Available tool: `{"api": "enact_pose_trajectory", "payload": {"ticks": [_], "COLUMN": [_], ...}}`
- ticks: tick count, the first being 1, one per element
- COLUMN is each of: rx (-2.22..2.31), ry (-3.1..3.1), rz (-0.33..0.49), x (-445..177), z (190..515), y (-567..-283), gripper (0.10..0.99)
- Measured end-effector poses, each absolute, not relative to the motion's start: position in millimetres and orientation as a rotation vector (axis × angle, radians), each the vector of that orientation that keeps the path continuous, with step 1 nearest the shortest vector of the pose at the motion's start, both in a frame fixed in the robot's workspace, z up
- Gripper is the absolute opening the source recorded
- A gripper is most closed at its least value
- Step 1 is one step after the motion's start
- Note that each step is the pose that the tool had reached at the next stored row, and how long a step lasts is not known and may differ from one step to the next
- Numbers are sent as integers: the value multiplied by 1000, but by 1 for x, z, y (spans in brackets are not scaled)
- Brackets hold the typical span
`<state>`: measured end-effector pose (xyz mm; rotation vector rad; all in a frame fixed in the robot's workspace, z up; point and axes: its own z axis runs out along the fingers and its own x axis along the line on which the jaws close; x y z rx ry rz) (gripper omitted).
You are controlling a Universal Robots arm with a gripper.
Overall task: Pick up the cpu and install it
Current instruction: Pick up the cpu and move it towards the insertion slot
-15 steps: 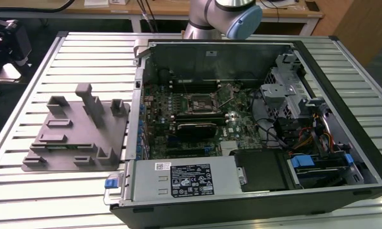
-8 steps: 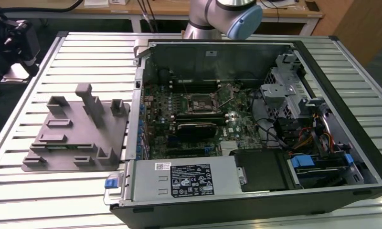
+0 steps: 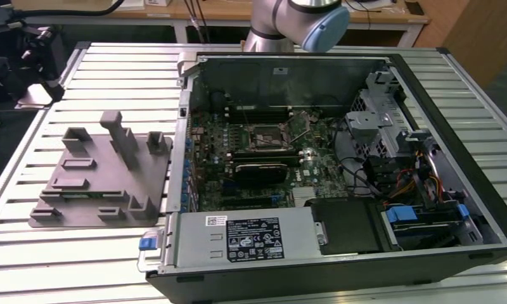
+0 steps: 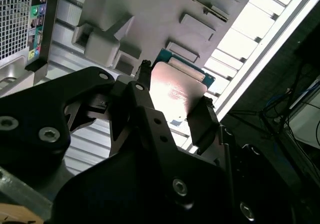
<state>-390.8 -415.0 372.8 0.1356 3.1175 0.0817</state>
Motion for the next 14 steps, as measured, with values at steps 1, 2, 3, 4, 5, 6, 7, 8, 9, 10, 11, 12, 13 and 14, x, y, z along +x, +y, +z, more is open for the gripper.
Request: {"api": "enact_pose_trajectory", "payload": {"ticks": [1, 2, 3, 4, 5, 6, 7, 8, 9, 10, 11, 12, 13, 14], "rx": [136, 136, 136, 136, 136, 136, 136, 136, 136, 136, 136, 136, 136, 136], "ry": [3117, 3117, 3117, 3117, 3117, 3117, 3117, 3117, 3117, 3117, 3117, 3117, 3117, 3117], "rz": [82, 82, 82, 82, 82, 82, 82, 82, 82, 82, 82, 82, 82, 82], "x": [-389, -386, -384, -382, -380, -378, -375, -373, -371, -369, -366, -364, -362, -360], "z": [373, 373, 373, 373, 373, 373, 373, 373, 373, 373, 373, 373, 373, 373], "y": [-415, -415, -415, -415, -415, -415, -415, -415, -415, -415, -415, -415, -415, -415], "gripper": [541, 541, 541, 541, 541, 541, 541, 541, 541, 541, 541, 541, 541, 541]}}
